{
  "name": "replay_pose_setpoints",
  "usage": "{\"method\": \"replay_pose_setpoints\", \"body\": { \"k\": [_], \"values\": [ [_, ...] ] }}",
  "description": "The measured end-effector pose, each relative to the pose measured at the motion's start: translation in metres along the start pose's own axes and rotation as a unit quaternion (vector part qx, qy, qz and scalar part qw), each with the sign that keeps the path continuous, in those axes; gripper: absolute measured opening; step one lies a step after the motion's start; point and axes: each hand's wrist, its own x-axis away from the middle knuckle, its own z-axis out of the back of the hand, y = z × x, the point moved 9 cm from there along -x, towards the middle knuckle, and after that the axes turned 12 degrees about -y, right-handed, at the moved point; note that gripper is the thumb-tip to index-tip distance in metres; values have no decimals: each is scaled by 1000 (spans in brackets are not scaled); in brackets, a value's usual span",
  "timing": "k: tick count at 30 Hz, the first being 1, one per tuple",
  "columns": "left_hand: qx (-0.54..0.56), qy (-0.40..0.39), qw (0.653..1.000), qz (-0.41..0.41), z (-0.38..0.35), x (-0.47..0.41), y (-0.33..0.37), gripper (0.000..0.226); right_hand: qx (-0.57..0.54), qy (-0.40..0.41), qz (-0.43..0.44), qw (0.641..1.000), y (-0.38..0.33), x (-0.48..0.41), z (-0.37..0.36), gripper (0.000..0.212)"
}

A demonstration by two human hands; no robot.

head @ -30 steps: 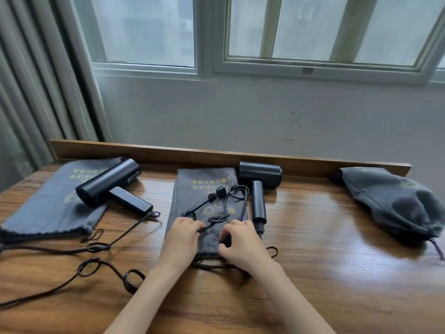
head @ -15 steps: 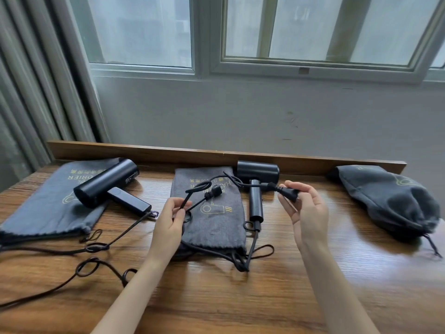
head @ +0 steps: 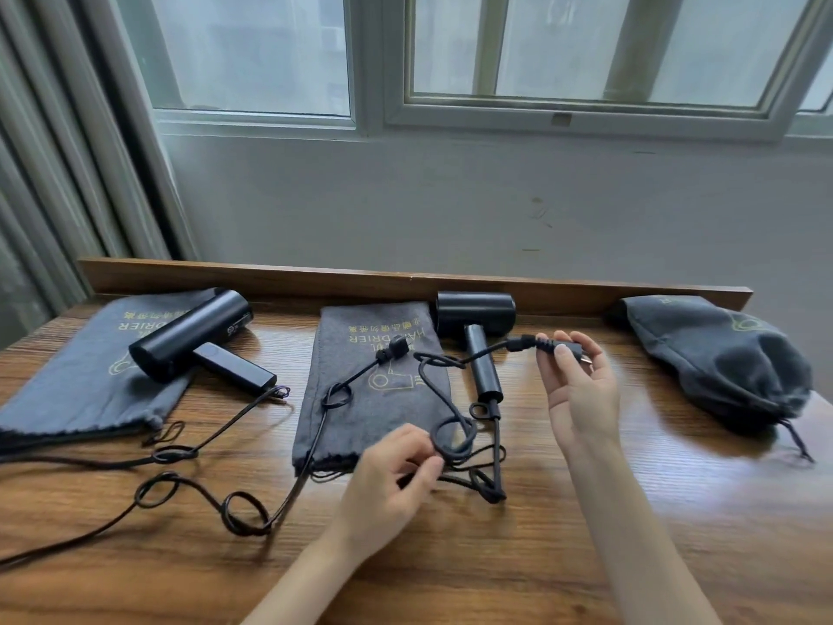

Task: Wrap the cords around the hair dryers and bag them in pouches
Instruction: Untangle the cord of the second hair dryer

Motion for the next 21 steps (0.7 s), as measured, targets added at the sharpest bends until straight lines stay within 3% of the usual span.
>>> {"method": "replay_pose_setpoints", "body": {
  "k": [5,11,14,16,19,20,21],
  "values": [
    [-81,-45,995,-34,-61,-22,16,15,-12,-16,6,1000,-12,1,0,24],
    [-75,-64,995,-19,-92,-53,24,27,34,-60,14,998,-25,8,0,26],
    [-84,0,996,42,-69,-49,14,40,67,-72,4,995,-28,10,2,28],
    [-34,66,992,99,-42,-44,3,44,78,-86,-10,993,-27,11,2,29],
    [-47,156,979,125,2,-44,-1,20,68,-116,-25,991,-25,11,0,31],
    [-74,158,978,115,11,-48,1,7,63,-129,-28,989,-24,12,-2,32],
    [-95,139,981,97,14,-56,7,14,58,-145,-32,987,-24,13,-5,32]
  ]
}}
